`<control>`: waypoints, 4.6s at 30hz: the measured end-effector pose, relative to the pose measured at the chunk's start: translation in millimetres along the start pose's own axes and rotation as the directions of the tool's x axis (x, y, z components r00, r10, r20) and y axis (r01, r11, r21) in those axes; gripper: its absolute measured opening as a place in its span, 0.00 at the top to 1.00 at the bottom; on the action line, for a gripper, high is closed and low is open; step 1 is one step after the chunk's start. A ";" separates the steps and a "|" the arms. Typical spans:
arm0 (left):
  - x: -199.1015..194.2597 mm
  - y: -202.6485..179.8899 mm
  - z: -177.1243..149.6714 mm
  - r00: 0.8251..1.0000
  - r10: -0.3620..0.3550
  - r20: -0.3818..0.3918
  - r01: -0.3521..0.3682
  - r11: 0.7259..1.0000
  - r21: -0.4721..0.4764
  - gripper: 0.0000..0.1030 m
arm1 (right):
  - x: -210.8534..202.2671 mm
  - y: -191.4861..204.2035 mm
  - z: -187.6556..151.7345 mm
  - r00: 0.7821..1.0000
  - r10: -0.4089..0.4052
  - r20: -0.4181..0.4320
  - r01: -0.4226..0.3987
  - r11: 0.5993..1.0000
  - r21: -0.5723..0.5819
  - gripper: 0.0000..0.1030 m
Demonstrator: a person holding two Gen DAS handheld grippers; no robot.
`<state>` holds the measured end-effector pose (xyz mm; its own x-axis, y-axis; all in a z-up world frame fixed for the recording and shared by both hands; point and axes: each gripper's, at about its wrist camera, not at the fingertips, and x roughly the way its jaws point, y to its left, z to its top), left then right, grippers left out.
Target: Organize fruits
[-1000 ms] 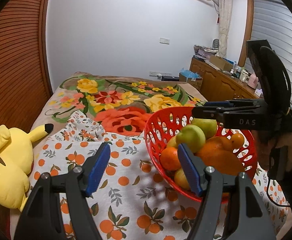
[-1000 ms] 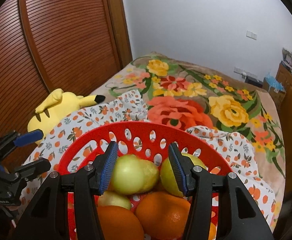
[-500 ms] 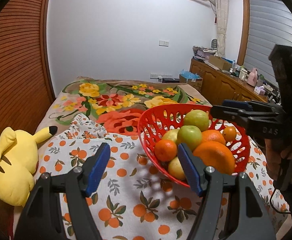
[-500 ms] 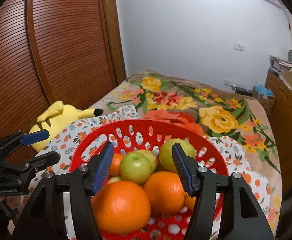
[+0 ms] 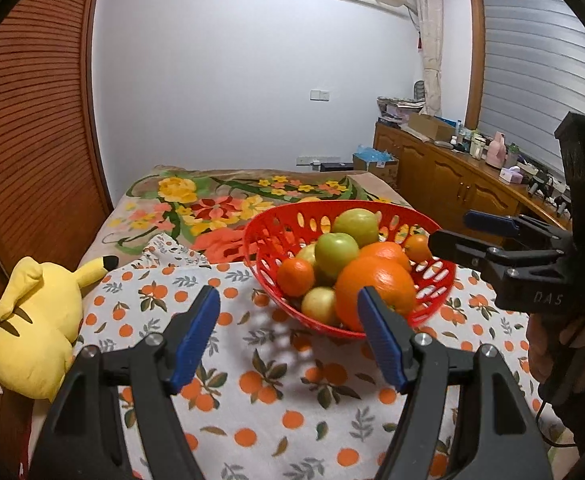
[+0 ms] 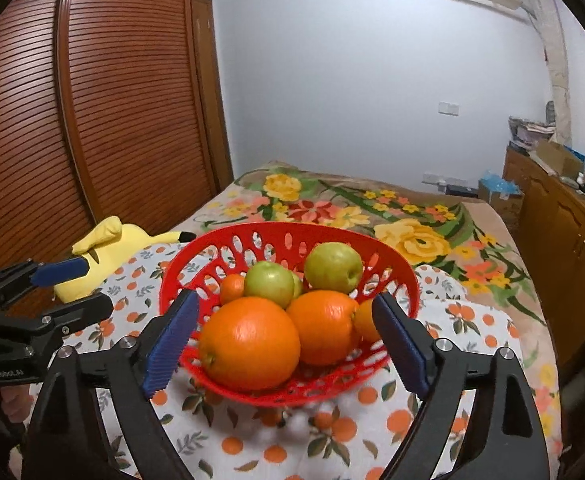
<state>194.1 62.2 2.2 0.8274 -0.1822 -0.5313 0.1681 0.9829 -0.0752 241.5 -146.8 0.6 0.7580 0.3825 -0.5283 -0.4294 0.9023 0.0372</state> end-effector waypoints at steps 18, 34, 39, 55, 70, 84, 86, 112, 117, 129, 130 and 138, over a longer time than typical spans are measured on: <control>-53.0 -27.1 -16.5 1.000 0.000 0.016 0.000 1.000 -0.020 0.30 | -56.2 3.8 -31.5 0.996 -0.070 0.048 0.068 0.997 0.028 0.00; -81.3 -33.1 -24.3 0.997 0.066 0.048 -0.063 0.996 -0.064 0.18 | -88.0 4.5 -46.8 0.992 -0.092 0.089 0.088 0.995 0.049 0.00; -83.3 -38.1 -28.1 0.997 0.073 0.038 -0.071 0.996 -0.053 0.18 | -90.8 4.1 -52.0 0.991 -0.094 0.092 0.089 0.994 0.064 0.00; -97.3 -41.6 -48.2 0.993 0.118 0.024 -0.117 0.992 -0.043 0.18 | -118.8 7.8 -71.7 0.985 -0.127 0.117 0.116 0.988 0.097 0.00; -99.6 -39.0 -53.9 0.992 0.129 0.017 -0.128 0.991 -0.043 0.18 | -125.1 8.2 -78.2 0.983 -0.142 0.116 0.130 0.986 0.106 0.00; -101.4 -40.1 -53.1 0.992 0.126 0.018 -0.126 0.991 -0.040 0.18 | -125.1 10.6 -78.0 0.981 -0.147 0.125 0.136 0.986 0.097 0.00; -101.4 -39.9 -52.8 0.992 0.127 0.019 -0.126 0.991 -0.041 0.18 | -124.9 10.7 -78.0 0.981 -0.146 0.125 0.134 0.986 0.098 0.00; -102.7 -44.8 -50.4 0.992 0.123 0.025 -0.122 0.992 -0.038 0.18 | -126.1 11.5 -77.8 0.981 -0.146 0.127 0.135 0.986 0.095 0.00; -102.8 -45.1 -50.5 0.992 0.123 0.025 -0.122 0.992 -0.037 0.18 | -126.0 11.5 -77.9 0.981 -0.146 0.127 0.135 0.986 0.095 0.00; -103.2 -45.1 -50.9 0.992 0.125 0.026 -0.124 0.992 -0.038 0.18 | -126.0 11.8 -78.2 0.981 -0.146 0.126 0.135 0.986 0.095 0.00; -103.2 -45.1 -50.9 0.992 0.124 0.027 -0.123 0.992 -0.038 0.18 | -126.1 11.8 -78.2 0.981 -0.146 0.127 0.134 0.986 0.096 0.00; -103.0 -44.7 -51.2 0.992 0.122 0.026 -0.121 0.992 -0.037 0.18 | -126.3 12.4 -78.2 0.981 -0.146 0.129 0.134 0.986 0.095 0.00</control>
<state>73.9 38.4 17.1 0.8552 -0.0612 -0.5147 0.0464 0.9981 -0.0417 102.1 -199.5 1.5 0.8693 0.2691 -0.4146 -0.2752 0.9603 0.0464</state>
